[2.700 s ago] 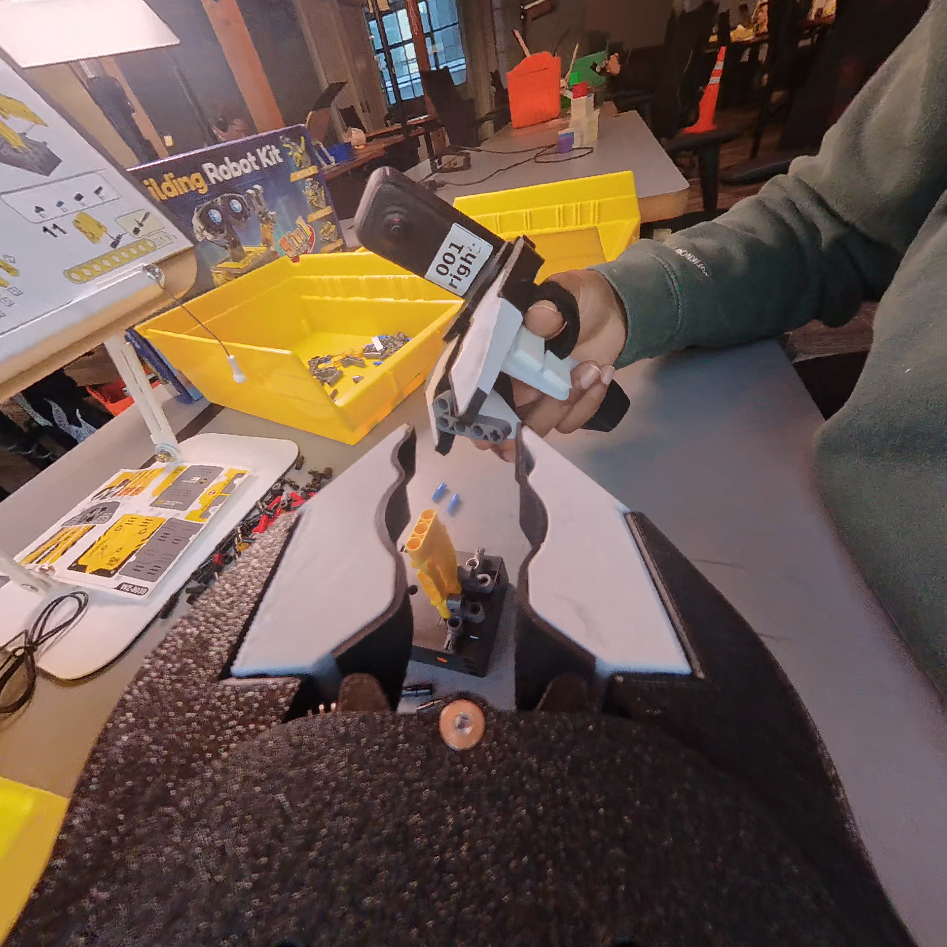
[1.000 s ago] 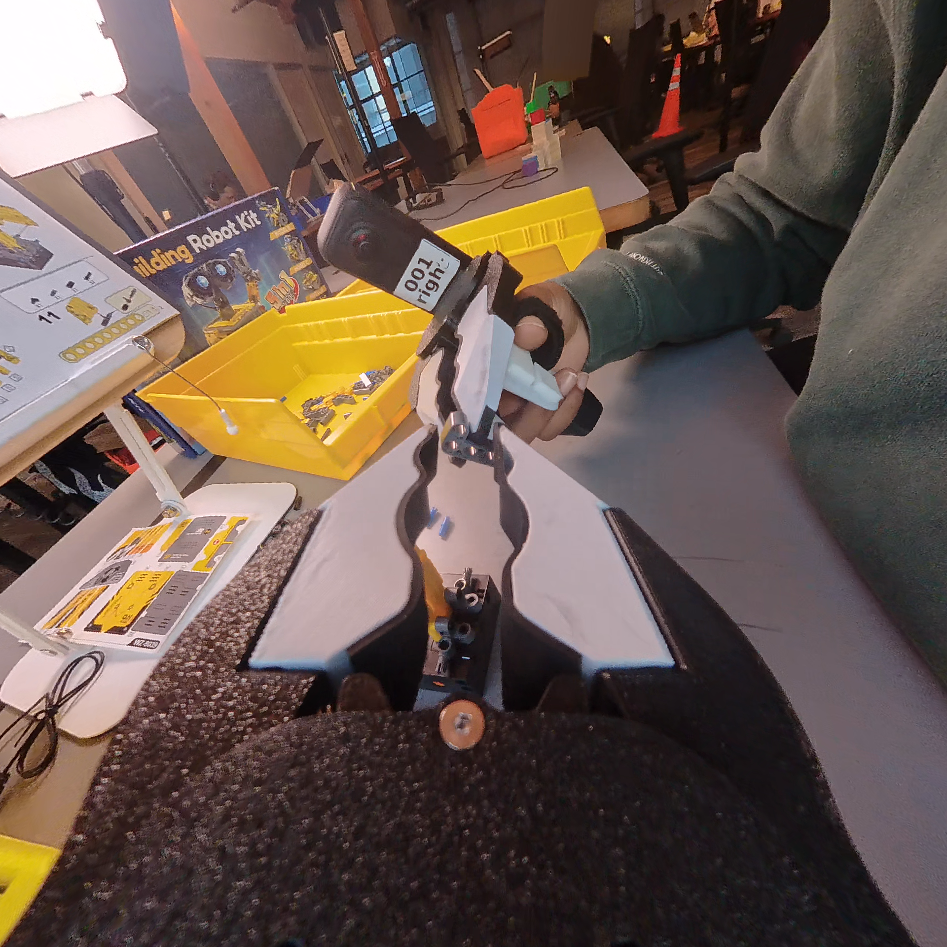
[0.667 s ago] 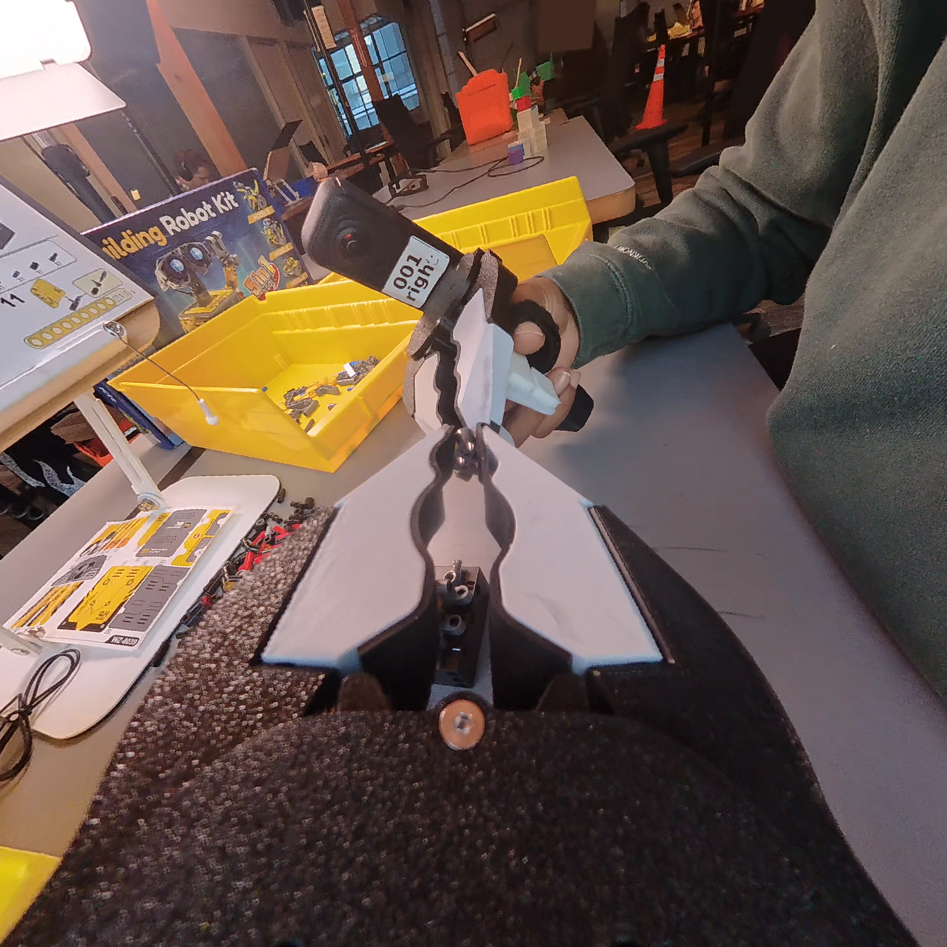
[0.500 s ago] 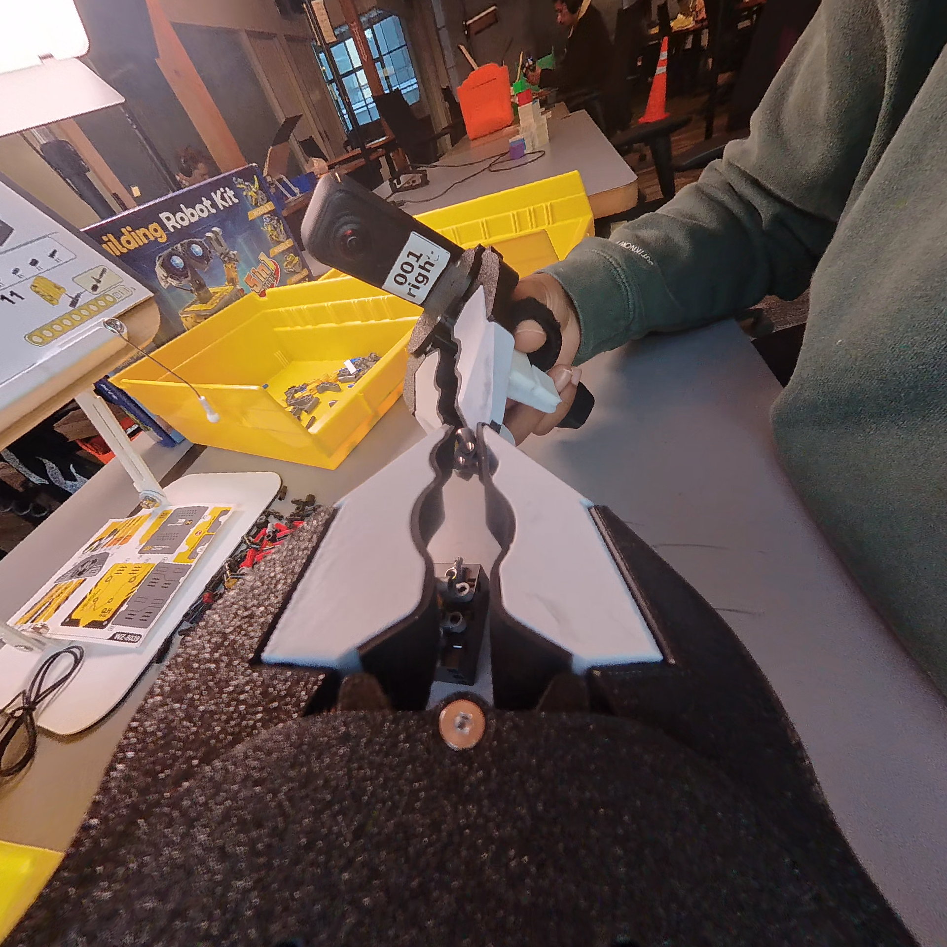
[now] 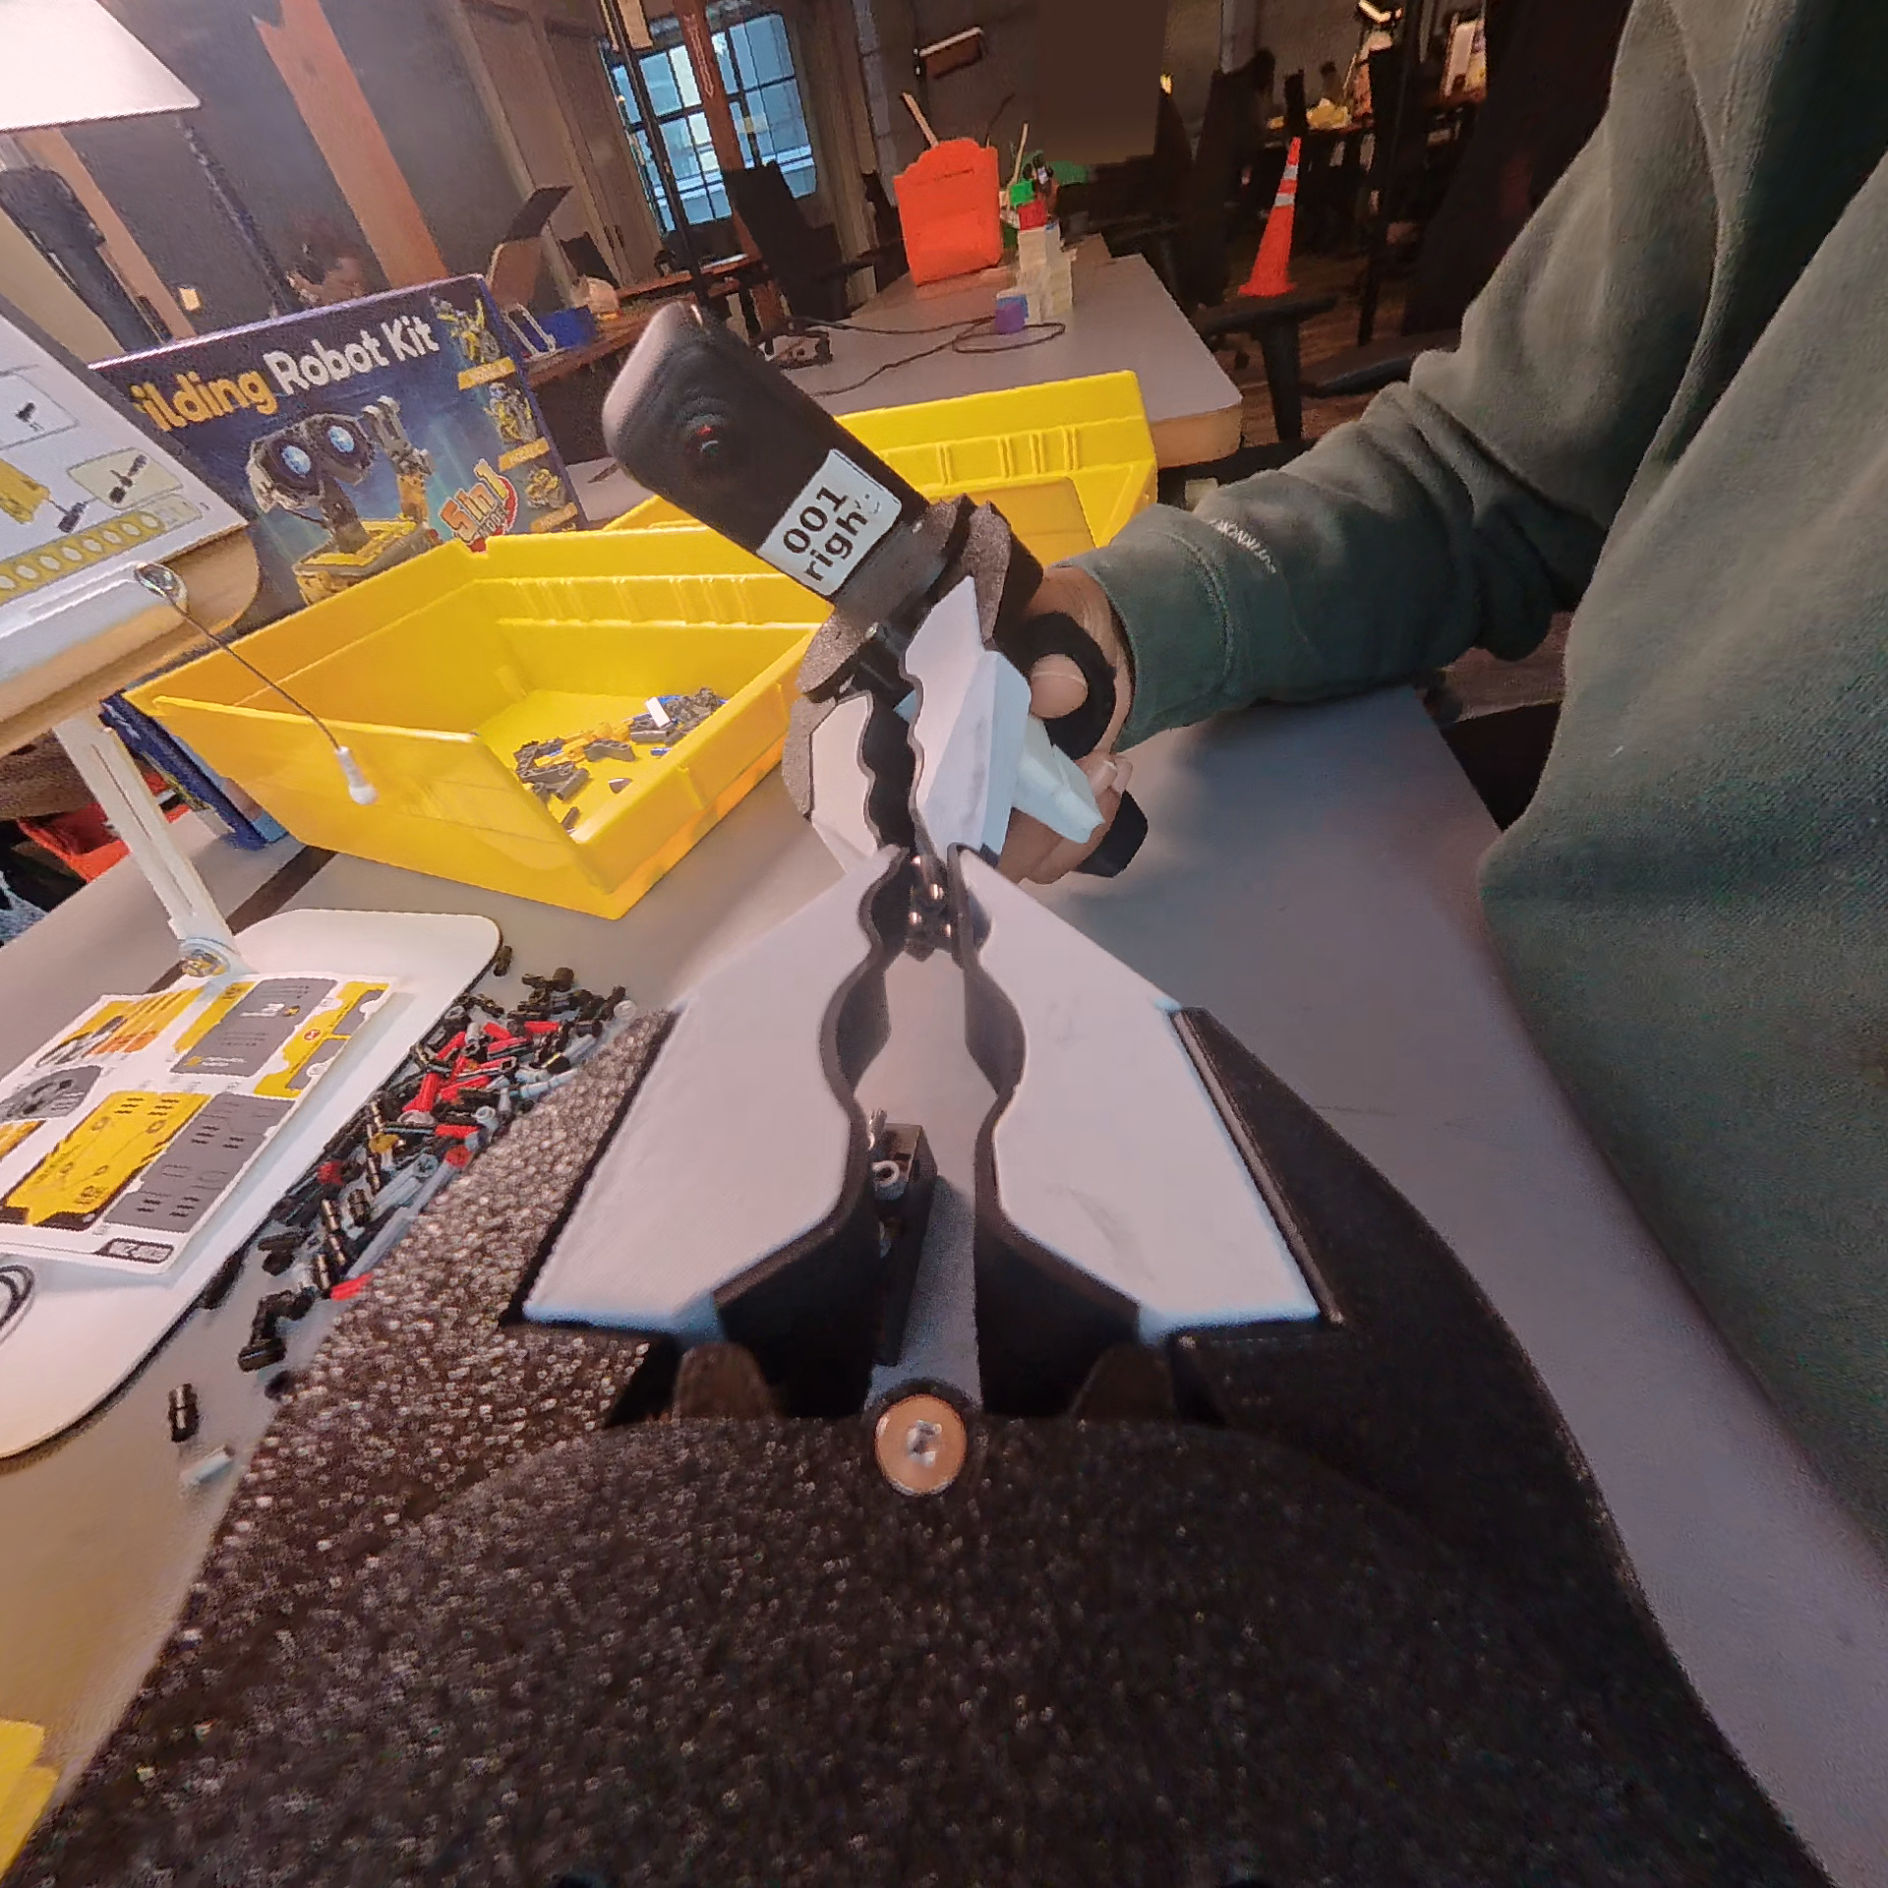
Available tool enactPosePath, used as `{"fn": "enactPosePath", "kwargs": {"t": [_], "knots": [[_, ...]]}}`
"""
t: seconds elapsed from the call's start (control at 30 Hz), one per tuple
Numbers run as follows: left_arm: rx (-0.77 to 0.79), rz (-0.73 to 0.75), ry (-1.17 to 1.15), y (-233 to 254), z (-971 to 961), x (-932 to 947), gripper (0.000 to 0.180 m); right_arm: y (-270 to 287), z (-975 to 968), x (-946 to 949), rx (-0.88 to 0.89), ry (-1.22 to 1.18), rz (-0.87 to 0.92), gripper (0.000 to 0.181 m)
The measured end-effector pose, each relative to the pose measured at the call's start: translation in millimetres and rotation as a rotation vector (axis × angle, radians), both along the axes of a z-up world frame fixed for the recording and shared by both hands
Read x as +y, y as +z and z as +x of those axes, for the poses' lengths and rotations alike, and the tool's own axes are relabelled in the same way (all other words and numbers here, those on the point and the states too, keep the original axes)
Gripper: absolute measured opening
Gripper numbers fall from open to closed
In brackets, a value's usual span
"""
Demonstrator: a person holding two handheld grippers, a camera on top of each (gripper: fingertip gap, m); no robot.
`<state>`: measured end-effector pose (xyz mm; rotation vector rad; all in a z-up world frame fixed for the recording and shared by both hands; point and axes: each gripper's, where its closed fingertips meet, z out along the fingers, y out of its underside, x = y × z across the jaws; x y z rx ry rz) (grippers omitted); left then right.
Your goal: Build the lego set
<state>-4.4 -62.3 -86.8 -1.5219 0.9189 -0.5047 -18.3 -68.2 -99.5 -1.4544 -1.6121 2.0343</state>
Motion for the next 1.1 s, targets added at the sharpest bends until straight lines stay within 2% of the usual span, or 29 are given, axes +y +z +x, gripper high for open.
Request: {"fn": "enactPosePath", "kwargs": {"t": [0.13, 0.37, 0.47, 0.6, 0.67, 0.8, 0.97, 1.1], "knots": [[-0.119, -0.067, -0.008, 5.4, -4.8, 2.2, 0.005, 3.5, -0.5, 2.1, 0.075, -0.023, 0.087, 0.014], [-0.269, -0.166, -0.046, 9.9, -9.5, 3.1, 0.005, 7.4, 2.5, 1.8, 0.325, -0.098, 0.576, 0.045], [-0.324, -0.227, -0.060, 8.0, -8.9, 4.4, 0.005, 5.7, -2.3, 0.9, 0.380, -0.157, 0.743, 0.044], [-0.440, -0.312, -0.077, 10.6, -8.8, 7.1, 0.005, 6.0, -4.5, 1.6, 0.437, -0.211, 0.877, 0.031], [-0.486, -0.335, -0.085, 12.8, -9.9, 7.9, 0.005, 8.0, -5.7, 2.7, 0.447, -0.240, 0.897, 0.031], [-0.513, -0.322, -0.091, 16.2, -11.7, 7.9, 0.006, 12.5, -7.3, 0.8, 0.422, -0.252, 0.780, 0.031], [-0.477, -0.266, -0.048, 16.5, -13.8, 11.0, 0.005, 14.0, -7.9, 2.5, 0.395, -0.249, 0.680, 0.030], [-0.476, -0.292, 0.004, 14.4, -21.7, 16.0, 0.017, 14.2, -9.3, 11.6, 0.404, -0.297, 0.758, 0.029]]}}
